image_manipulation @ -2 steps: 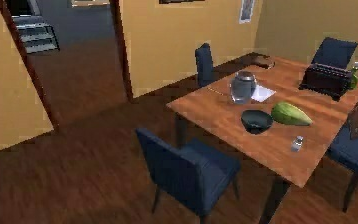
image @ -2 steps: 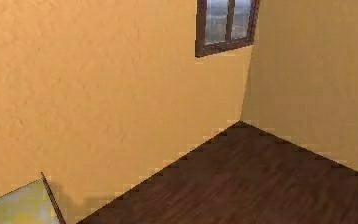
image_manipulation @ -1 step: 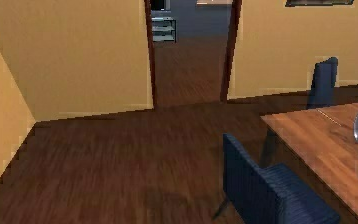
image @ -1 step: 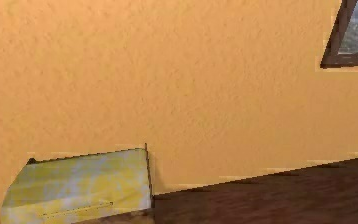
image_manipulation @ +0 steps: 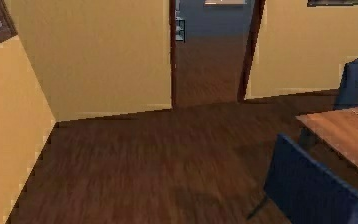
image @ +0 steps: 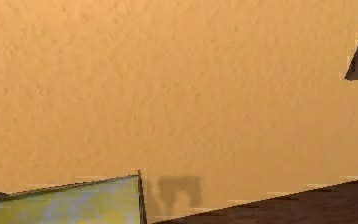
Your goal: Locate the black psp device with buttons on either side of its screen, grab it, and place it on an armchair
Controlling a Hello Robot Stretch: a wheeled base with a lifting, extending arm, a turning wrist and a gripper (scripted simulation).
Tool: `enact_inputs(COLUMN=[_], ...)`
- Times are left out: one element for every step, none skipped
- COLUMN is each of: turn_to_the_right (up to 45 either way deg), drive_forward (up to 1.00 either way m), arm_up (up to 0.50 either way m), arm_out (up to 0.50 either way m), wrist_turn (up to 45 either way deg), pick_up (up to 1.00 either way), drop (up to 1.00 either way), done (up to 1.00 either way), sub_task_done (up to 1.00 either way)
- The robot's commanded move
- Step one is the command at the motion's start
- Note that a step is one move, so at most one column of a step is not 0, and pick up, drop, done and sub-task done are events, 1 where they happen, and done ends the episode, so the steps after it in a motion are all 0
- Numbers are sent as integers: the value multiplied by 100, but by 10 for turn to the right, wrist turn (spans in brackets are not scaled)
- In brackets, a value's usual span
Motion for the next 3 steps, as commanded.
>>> enact_inputs(turn_to_the_right=[450, 450, 0], drive_forward=[0, 0, 80], arm_up=[0, 0, 0], arm_out=[0, 0, 0], wrist_turn=[0, 0, 0], pick_up=[0, 0, 0], drop=[0, 0, 0], done=[0, 0, 0], sub_task_done=[0, 0, 0])
